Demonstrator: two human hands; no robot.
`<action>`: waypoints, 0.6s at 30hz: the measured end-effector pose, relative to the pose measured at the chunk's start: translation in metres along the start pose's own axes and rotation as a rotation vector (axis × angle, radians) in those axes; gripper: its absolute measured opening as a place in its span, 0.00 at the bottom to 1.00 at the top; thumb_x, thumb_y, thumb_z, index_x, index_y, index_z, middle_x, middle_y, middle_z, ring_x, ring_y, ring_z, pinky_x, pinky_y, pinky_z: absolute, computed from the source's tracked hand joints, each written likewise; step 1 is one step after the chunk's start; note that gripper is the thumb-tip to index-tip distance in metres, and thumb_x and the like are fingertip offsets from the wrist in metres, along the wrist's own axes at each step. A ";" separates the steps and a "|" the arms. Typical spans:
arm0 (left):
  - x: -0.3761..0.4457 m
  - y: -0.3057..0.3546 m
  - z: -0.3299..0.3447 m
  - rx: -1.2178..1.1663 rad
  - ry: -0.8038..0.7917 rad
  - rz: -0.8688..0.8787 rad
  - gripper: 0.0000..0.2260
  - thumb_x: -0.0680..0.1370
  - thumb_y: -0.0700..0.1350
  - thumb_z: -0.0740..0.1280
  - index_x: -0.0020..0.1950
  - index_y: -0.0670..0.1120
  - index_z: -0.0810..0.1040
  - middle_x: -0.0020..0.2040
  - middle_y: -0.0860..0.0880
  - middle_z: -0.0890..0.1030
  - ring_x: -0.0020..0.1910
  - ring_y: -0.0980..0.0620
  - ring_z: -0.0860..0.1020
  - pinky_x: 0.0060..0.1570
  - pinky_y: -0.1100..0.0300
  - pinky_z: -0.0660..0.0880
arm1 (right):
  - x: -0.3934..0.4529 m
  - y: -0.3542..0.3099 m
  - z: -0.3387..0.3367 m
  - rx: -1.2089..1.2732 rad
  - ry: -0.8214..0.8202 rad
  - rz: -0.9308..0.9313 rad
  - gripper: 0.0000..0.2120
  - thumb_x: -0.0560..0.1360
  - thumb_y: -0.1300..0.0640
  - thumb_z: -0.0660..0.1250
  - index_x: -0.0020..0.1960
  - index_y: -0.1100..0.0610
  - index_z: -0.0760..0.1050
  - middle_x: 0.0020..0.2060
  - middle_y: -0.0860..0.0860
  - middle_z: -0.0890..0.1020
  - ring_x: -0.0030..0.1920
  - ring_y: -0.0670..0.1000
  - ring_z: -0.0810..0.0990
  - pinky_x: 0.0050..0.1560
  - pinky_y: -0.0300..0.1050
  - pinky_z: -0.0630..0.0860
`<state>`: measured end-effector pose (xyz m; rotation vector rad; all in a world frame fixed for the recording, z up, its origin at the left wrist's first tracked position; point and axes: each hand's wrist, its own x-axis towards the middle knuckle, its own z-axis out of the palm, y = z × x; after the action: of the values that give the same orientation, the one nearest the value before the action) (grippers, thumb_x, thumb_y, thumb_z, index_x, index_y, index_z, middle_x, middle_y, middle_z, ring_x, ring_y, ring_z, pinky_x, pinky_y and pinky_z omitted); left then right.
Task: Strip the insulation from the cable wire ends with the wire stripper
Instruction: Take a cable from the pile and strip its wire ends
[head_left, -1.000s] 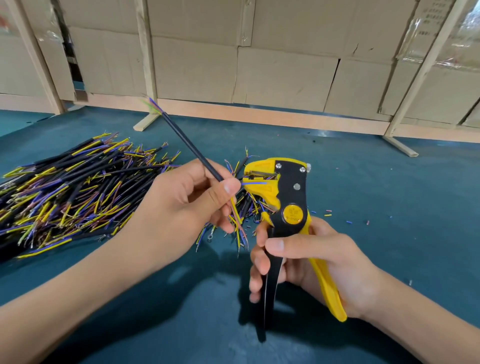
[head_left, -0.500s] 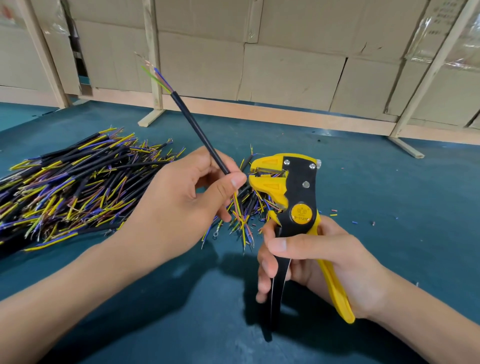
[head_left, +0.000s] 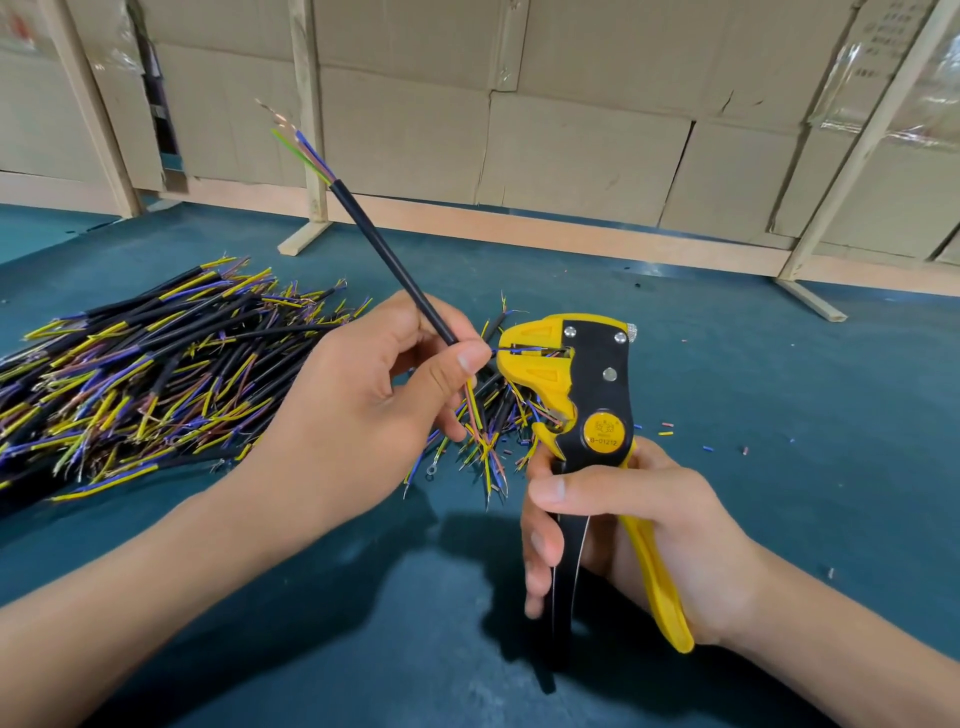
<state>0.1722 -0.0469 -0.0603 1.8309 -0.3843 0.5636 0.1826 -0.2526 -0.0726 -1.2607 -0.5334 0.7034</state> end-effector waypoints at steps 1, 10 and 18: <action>0.000 0.000 0.000 0.001 0.002 0.001 0.04 0.78 0.47 0.66 0.48 0.48 0.77 0.36 0.45 0.78 0.31 0.45 0.82 0.37 0.49 0.81 | 0.000 0.000 0.000 0.000 0.001 -0.004 0.05 0.70 0.58 0.71 0.38 0.59 0.77 0.30 0.58 0.76 0.31 0.59 0.78 0.38 0.56 0.79; -0.001 -0.001 0.000 0.038 -0.010 0.019 0.03 0.79 0.46 0.64 0.48 0.48 0.77 0.37 0.47 0.77 0.31 0.48 0.81 0.37 0.49 0.80 | -0.001 0.000 -0.002 0.043 -0.046 0.000 0.03 0.72 0.61 0.69 0.42 0.60 0.77 0.33 0.58 0.79 0.34 0.59 0.80 0.41 0.57 0.80; -0.001 -0.001 0.000 0.033 0.007 0.031 0.02 0.79 0.46 0.64 0.48 0.49 0.76 0.37 0.47 0.77 0.31 0.48 0.81 0.36 0.57 0.80 | 0.000 0.002 0.002 0.031 0.009 -0.005 0.04 0.71 0.58 0.70 0.40 0.59 0.77 0.31 0.58 0.78 0.32 0.59 0.79 0.38 0.55 0.80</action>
<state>0.1717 -0.0466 -0.0615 1.8570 -0.4010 0.6010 0.1811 -0.2509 -0.0738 -1.2332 -0.5166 0.6997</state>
